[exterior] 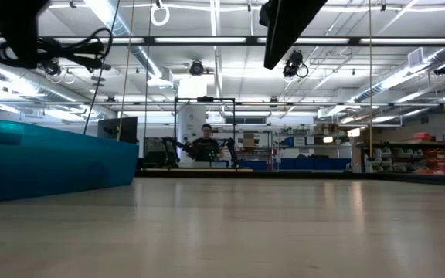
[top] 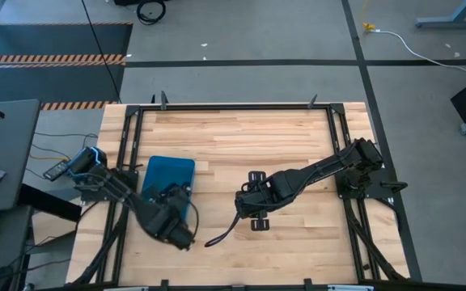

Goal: Pick and place USB-C Cables
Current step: Put the black charger cable into the blue bin

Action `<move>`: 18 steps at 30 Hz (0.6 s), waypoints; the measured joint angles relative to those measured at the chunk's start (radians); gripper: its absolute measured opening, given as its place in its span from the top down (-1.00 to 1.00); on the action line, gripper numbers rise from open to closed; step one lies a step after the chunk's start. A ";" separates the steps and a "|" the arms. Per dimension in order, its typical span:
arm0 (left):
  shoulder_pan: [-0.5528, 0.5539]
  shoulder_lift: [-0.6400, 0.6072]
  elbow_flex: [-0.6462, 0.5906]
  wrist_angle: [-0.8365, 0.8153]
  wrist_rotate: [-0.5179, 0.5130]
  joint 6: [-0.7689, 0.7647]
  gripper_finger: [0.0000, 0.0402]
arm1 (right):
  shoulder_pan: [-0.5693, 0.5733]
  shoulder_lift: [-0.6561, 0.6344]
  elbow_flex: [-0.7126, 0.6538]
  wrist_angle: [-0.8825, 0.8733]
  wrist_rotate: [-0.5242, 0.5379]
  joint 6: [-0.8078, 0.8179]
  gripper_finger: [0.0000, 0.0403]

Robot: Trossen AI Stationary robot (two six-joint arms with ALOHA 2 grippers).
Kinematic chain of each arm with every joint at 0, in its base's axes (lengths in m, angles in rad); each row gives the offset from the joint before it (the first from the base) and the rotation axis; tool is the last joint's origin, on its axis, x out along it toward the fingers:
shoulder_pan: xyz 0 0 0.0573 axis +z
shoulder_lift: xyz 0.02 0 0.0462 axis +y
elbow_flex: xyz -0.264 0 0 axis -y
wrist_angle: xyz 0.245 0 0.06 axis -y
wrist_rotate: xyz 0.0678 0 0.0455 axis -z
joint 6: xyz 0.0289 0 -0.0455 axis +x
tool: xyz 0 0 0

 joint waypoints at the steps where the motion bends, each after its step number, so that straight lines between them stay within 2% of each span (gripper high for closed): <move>1: 0.017 0.000 0.000 0.000 -0.001 0.020 0.91 | 0.000 0.000 0.000 0.000 0.000 -0.004 0.10; 5: 0.080 -0.019 -0.008 0.003 0.000 0.107 0.91 | 0.004 0.000 0.000 0.000 -0.003 -0.014 0.10; 9: 0.136 -0.103 -0.055 0.001 0.000 0.118 0.91 | 0.010 0.000 0.000 -0.001 -0.003 -0.032 0.10; 13: 0.160 -0.255 -0.123 0.053 -0.001 0.069 0.91 | 0.022 0.000 0.000 -0.001 -0.003 -0.034 0.10; 18: 0.195 -0.468 -0.272 0.277 -0.003 0.023 0.91 | 0.027 0.000 0.000 0.005 -0.003 -0.051 0.10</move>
